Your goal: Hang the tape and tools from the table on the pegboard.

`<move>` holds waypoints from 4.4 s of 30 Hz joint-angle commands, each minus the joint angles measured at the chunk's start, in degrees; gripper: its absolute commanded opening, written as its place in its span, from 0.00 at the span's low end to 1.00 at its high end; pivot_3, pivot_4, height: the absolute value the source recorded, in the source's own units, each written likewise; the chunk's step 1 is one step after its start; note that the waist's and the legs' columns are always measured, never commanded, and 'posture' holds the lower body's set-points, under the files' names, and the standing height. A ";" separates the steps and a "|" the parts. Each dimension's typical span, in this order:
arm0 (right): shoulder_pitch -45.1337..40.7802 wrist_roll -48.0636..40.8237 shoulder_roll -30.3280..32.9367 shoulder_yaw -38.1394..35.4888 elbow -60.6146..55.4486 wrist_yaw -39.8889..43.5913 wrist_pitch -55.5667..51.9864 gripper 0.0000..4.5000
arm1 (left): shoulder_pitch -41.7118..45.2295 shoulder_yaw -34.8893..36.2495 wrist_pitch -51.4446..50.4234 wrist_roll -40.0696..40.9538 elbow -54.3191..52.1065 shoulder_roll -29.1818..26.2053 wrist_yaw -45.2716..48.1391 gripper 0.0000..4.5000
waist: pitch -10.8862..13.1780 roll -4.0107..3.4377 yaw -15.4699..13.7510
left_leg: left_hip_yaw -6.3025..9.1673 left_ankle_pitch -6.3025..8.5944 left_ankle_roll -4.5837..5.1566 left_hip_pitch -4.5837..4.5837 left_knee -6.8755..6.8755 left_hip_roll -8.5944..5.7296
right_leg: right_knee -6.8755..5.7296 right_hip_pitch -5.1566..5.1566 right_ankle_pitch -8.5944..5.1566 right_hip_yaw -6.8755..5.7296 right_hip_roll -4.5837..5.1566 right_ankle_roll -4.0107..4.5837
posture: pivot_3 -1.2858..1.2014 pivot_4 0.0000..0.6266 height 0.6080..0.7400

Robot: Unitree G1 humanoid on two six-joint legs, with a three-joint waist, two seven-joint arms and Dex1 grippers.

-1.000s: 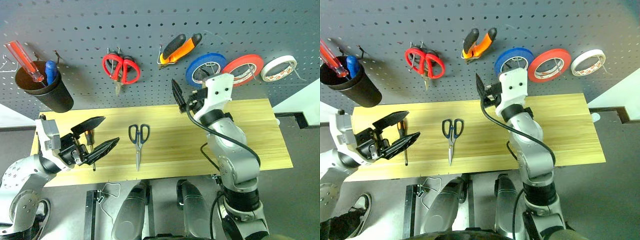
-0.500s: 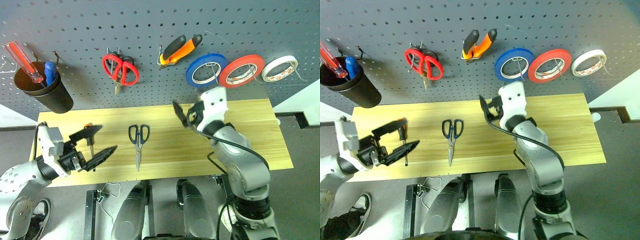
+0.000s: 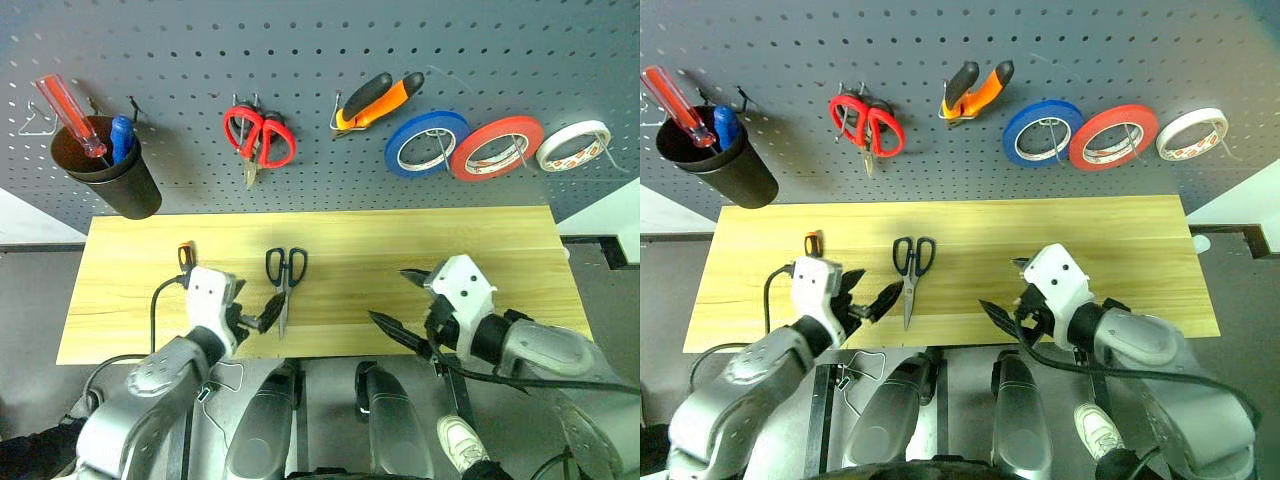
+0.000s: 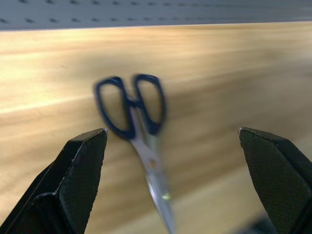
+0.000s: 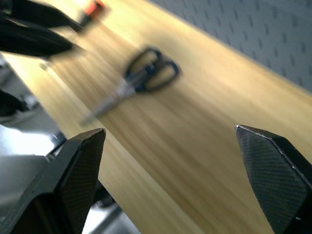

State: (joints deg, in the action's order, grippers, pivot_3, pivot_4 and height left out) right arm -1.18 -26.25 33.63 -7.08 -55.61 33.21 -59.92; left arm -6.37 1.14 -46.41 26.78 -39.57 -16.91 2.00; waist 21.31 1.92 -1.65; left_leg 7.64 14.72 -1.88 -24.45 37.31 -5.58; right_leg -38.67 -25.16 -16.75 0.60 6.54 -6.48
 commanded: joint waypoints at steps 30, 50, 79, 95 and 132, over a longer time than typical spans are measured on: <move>0.06 -25.38 10.63 -4.99 -4.39 -12.89 2.76 0.99 | 8.74 -8.85 6.42 -22.82 23.41 19.87 -13.45 1.00 | 0.10 0.16 -0.40 | -0.10 0.09 0.16 -0.09 0.09 0.02 | 0.24 0.07 0.04 0.00 0.02 -0.06 | 0.49 0.66 0.77; 0.84 -28.21 14.55 0.04 -4.39 -21.34 6.61 0.99 | 8.33 -14.56 2.58 -25.20 23.29 21.55 -10.82 1.00 | 0.16 0.22 -0.41 | -0.10 0.10 0.18 -0.09 0.07 0.02 | 0.43 0.15 0.07 0.00 0.02 -0.12 | 0.50 0.65 0.77; 4.63 -34.59 23.46 -0.60 -4.39 -22.85 14.28 1.00 | 12.53 -11.59 7.76 -25.52 35.42 22.85 -12.56 0.80 | 0.16 0.22 -0.50 | -0.08 0.14 0.24 -0.01 0.08 0.03 | 0.53 0.29 0.10 -0.02 0.02 -0.18 | 0.49 0.67 0.77; 4.59 -34.28 24.43 0.66 -4.39 -24.26 15.60 1.00 | 12.06 -12.19 7.10 -25.05 34.66 22.85 -12.31 0.15 | 0.16 0.22 -0.52 | -0.07 0.15 0.26 -0.02 0.08 0.03 | 0.56 0.30 0.09 -0.02 0.03 -0.18 | 0.49 0.67 0.77; 5.57 -27.87 21.95 3.46 -4.39 -23.91 15.49 1.00 | -0.01 -23.40 23.42 -30.08 8.25 8.45 4.06 0.12 | 0.59 0.28 -0.52 | -0.05 0.09 0.14 -0.12 -0.07 0.03 | 0.83 0.28 0.09 -0.02 0.07 -0.18 | 0.50 0.63 0.77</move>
State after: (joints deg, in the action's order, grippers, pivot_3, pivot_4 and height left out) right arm 4.00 -54.48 56.13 -3.54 -57.67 8.92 -45.37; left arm -5.12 -21.52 -26.00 -2.48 -28.38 -7.90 5.11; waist 21.89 2.19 -2.17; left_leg 7.59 14.82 -1.70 -24.57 37.24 -5.55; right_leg -37.83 -24.88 -16.66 0.59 6.61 -6.66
